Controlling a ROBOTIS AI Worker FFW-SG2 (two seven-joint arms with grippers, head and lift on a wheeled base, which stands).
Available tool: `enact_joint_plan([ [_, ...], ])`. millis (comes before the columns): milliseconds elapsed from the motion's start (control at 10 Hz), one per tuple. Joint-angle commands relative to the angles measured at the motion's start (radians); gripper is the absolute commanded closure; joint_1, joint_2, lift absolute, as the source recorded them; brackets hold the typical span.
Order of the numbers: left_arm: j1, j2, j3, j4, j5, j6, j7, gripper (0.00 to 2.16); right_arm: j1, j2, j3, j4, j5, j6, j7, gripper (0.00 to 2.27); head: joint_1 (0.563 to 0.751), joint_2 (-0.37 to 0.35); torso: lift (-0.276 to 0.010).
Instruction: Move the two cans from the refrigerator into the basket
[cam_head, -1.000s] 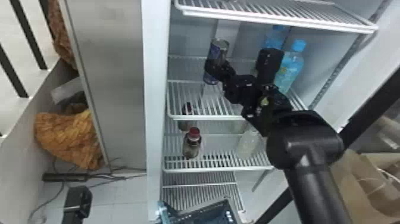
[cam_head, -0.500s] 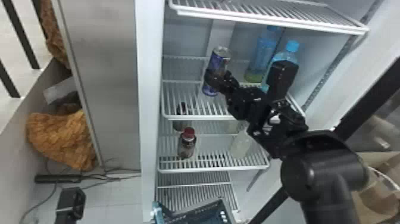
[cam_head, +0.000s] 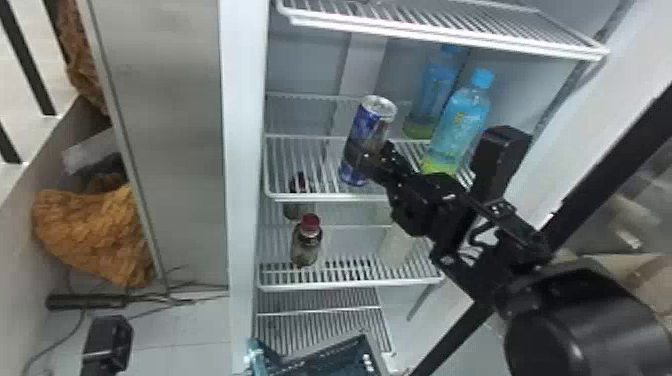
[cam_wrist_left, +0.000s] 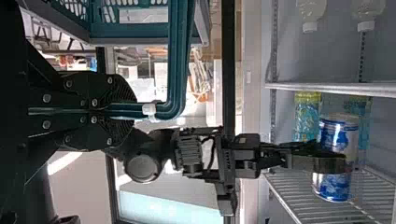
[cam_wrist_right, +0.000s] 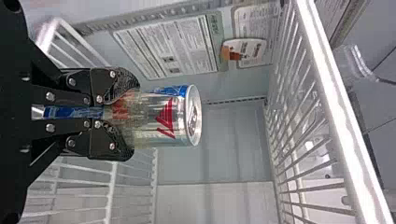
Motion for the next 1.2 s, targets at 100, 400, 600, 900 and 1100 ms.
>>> enact_joint_plan([
  [100,0.002,0.000,0.002,0.000,-0.002,0.001,0.000,1.20,0.102,-0.004,-0.026,-0.127,-0.027,0.066,0.002,1.23,0.695,-0.256,-0.035],
  [400,0.002,0.000,0.002,0.000,-0.002,0.001,0.000,1.20,0.227,-0.005,-0.084,-0.286,-0.041,0.177,0.043,1.23,0.695,-0.264,-0.035],
  [600,-0.001,-0.002,0.008,0.000,-0.004,0.001,0.000,1.20,0.300,-0.004,-0.106,-0.352,-0.049,0.240,0.071,1.23,0.695,-0.276,-0.035],
  [900,-0.001,-0.003,0.016,0.000,-0.002,0.001,0.000,1.20,0.413,0.005,-0.132,-0.431,-0.059,0.358,0.130,1.23,0.695,-0.276,-0.035],
  [1100,-0.001,-0.003,0.018,0.000,-0.002,0.000,0.000,1.20,0.480,0.007,-0.142,-0.490,-0.063,0.412,0.150,1.23,0.695,-0.277,-0.035],
])
